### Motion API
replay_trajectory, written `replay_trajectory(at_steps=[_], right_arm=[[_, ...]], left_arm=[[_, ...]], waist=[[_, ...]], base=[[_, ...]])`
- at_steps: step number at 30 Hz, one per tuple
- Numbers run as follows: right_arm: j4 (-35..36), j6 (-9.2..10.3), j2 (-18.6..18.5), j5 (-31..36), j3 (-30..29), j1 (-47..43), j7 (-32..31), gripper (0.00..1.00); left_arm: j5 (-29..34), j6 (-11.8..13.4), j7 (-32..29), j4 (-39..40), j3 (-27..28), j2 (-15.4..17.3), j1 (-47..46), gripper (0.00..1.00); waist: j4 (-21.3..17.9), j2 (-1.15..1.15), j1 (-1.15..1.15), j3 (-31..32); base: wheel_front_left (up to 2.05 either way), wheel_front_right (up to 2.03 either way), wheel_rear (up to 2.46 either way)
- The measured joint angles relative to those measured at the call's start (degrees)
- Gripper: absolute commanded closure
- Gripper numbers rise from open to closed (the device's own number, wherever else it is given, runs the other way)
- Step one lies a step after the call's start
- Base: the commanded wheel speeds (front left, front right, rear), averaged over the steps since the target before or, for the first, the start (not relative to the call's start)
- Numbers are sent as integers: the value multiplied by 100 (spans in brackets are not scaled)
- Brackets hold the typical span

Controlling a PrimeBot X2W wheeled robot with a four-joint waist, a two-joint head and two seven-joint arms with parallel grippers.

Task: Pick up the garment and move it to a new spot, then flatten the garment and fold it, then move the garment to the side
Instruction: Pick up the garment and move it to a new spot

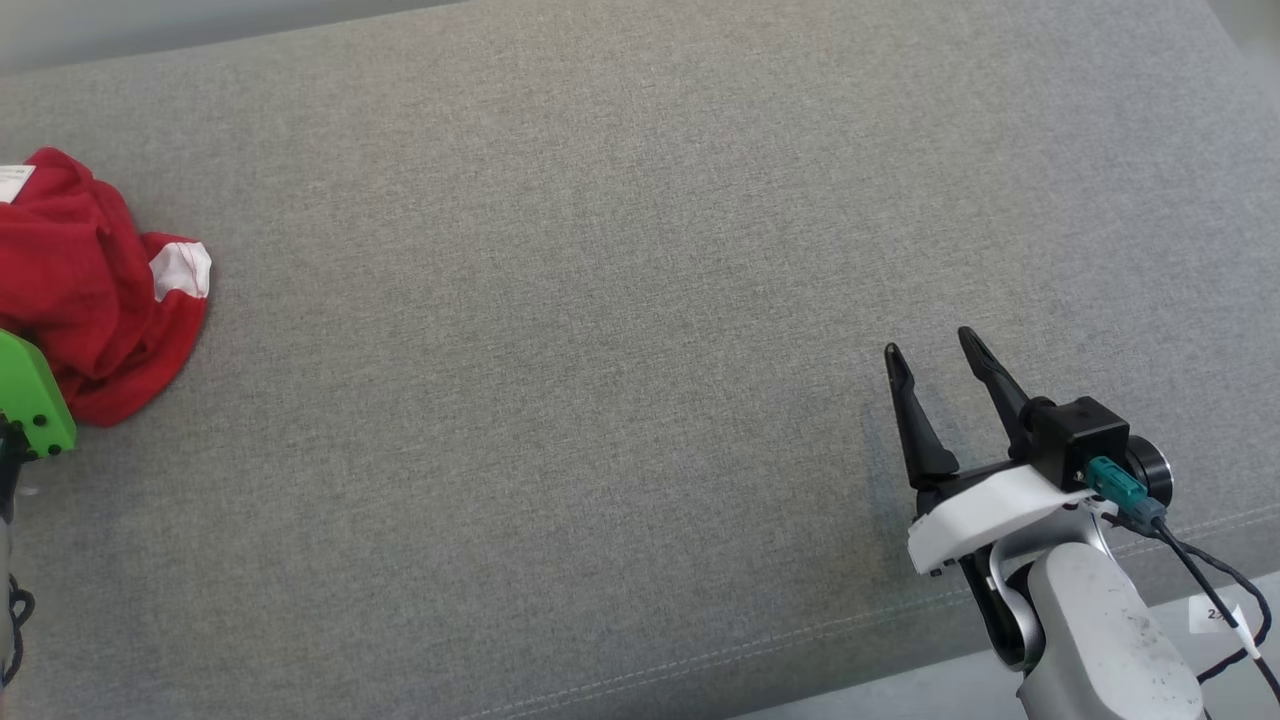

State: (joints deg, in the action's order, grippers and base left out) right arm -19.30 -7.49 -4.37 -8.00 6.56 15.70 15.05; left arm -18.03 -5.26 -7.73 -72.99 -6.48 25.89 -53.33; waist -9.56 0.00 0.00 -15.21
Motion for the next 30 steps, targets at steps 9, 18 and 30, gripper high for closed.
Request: replay_trajectory(at_steps=[9, 18, 30], right_arm=[[-3, 0, -26, -1, 16, 54, -5, 0], [-67, 0, 25, -16, 46, 57, -5, 0], [-240, 0, 107, -147, 58, 20, -2, 0]], left_arm=[[34, 124, 573, 27, -104, 30, -14, 100], [54, 5, 1401, 267, -233, 37, -387, 100], [129, -155, 1926, 513, -545, -7, -822, 100]], waist=[[-14, 0, 0, -79], [147, 0, 0, 55], [241, 0, 0, 446]], base=[[0, 0, 0], [0, 0, 0], [0, 0, 0]])
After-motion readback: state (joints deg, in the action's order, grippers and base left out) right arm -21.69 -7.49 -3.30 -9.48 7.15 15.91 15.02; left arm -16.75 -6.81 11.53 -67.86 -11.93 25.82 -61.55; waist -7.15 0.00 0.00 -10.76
